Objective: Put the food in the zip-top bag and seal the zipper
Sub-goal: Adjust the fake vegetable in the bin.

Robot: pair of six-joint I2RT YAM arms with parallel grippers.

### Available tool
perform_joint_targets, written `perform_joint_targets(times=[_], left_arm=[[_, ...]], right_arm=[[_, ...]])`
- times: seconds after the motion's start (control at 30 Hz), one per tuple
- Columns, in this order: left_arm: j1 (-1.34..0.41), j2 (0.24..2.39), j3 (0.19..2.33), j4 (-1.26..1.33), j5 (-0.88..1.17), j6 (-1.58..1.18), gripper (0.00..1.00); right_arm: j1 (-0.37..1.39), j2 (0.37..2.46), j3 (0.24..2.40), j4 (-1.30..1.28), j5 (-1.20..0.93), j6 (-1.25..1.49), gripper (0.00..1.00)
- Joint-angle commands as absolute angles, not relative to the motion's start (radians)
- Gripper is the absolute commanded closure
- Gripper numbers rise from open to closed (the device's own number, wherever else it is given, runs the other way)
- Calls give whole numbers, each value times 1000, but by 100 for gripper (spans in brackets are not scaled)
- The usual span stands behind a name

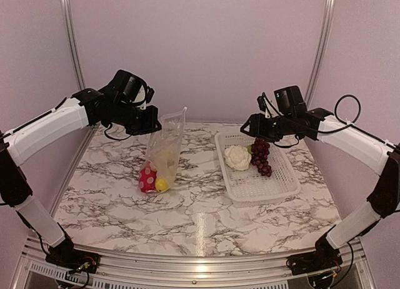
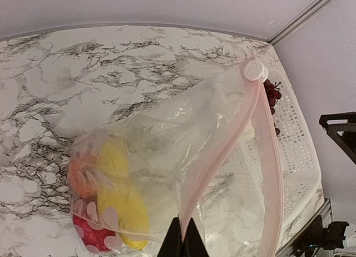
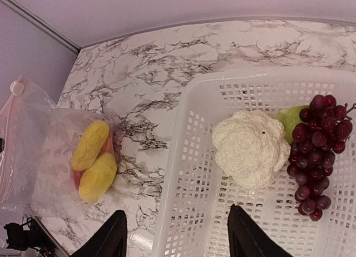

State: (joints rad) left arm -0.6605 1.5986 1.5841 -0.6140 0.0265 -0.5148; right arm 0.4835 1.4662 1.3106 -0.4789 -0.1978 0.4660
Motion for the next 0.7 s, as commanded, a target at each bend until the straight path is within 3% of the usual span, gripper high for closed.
perform_joint_targets(times=[0.0, 0.37, 0.67], left_arm=[[-664, 1579, 1558, -612, 13, -491, 100], [-664, 1582, 1576, -627, 5, -464, 100], [-664, 1600, 1606, -642, 7, -438, 100]], right_arm=[[457, 1473, 1295, -424, -199, 490, 41], [377, 1617, 1252, -353, -244, 535, 39], [317, 1727, 1212, -260, -300, 625, 46]])
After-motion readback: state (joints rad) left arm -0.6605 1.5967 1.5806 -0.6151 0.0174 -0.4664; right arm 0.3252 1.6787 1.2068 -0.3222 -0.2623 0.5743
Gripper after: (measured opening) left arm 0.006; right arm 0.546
